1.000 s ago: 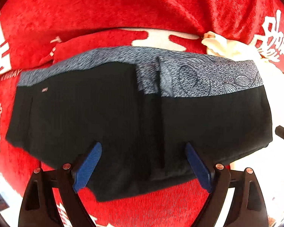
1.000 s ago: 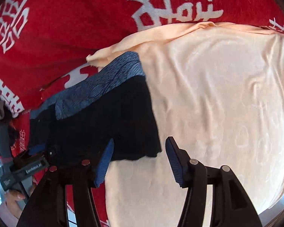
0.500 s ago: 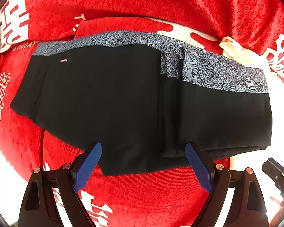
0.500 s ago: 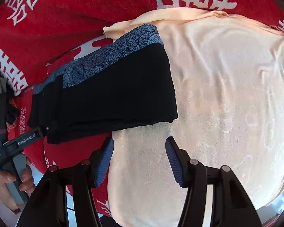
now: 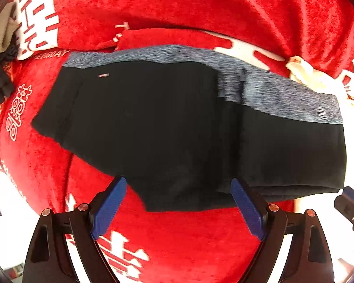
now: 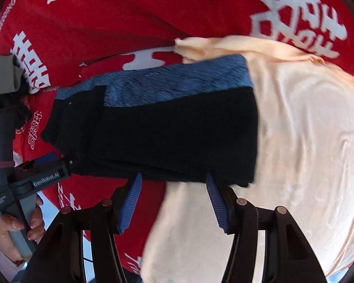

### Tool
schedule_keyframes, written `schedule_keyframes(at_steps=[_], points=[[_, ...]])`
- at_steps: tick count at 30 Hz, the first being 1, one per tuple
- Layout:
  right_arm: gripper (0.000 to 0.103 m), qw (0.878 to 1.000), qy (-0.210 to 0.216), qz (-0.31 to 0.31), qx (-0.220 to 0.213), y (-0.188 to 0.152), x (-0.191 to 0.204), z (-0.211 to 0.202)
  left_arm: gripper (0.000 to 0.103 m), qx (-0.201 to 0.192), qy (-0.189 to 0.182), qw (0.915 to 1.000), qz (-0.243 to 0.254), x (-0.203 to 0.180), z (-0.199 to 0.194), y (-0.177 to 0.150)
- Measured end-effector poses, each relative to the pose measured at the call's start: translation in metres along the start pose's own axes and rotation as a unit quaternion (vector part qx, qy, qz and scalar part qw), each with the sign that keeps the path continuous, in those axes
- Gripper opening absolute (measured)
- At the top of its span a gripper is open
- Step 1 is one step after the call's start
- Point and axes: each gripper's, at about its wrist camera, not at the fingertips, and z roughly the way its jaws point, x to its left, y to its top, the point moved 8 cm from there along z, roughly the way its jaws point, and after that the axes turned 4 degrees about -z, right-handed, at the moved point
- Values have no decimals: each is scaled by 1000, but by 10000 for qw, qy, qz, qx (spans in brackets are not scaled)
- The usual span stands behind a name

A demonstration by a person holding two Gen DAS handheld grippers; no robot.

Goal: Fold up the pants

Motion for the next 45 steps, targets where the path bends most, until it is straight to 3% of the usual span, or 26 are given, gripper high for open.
schedule_keyframes(at_steps=[8,12,15,20,35,45], points=[[61,9999,96,-38,-28,36,74,44,91,53,-31,9999,96,53,10,17],[64,9984,-326,-17,471,33,92,87,91,92,77,9999,-2,97,15,24],[66,9968,-538,-275,521,25,109,86,91,94,206,9997,-96,128,18,27],[67,9908,-694,-802,843,6,136,78,91,160,53,9985,-517,166,24,25],[67,9858,-494,-1131,1139,-1,195,79,91,184,-252,9925,-1182,213,34,19],[67,9838,-586,-1250,1141,7,207,90,91,293,-406,9855,-1622,250,45,17]])
